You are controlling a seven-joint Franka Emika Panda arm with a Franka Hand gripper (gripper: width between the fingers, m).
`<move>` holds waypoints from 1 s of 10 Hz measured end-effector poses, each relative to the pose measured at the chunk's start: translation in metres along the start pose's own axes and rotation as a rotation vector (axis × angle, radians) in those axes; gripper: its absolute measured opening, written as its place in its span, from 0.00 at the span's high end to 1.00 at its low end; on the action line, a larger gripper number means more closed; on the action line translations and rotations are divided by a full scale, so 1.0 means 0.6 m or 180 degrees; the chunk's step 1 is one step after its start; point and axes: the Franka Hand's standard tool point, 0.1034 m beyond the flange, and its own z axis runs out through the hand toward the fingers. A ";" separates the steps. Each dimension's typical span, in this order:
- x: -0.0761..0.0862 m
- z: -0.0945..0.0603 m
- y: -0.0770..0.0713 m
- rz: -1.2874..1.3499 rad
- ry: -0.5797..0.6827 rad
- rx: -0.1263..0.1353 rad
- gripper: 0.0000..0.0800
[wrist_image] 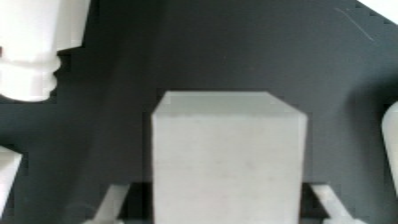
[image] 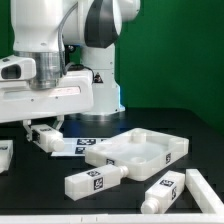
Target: Assemble desk
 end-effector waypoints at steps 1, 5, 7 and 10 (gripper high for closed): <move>-0.020 0.003 -0.016 0.0346 0.0034 -0.0017 0.64; -0.077 0.019 -0.053 0.0973 -0.0029 0.0082 0.64; -0.078 0.020 -0.054 0.0971 -0.0037 0.0085 0.64; -0.135 0.063 -0.047 0.0966 -0.0139 0.0133 0.64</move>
Offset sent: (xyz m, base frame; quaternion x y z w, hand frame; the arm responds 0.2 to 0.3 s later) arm -0.0461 0.0013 -0.0043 0.0246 0.0180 0.1315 0.9909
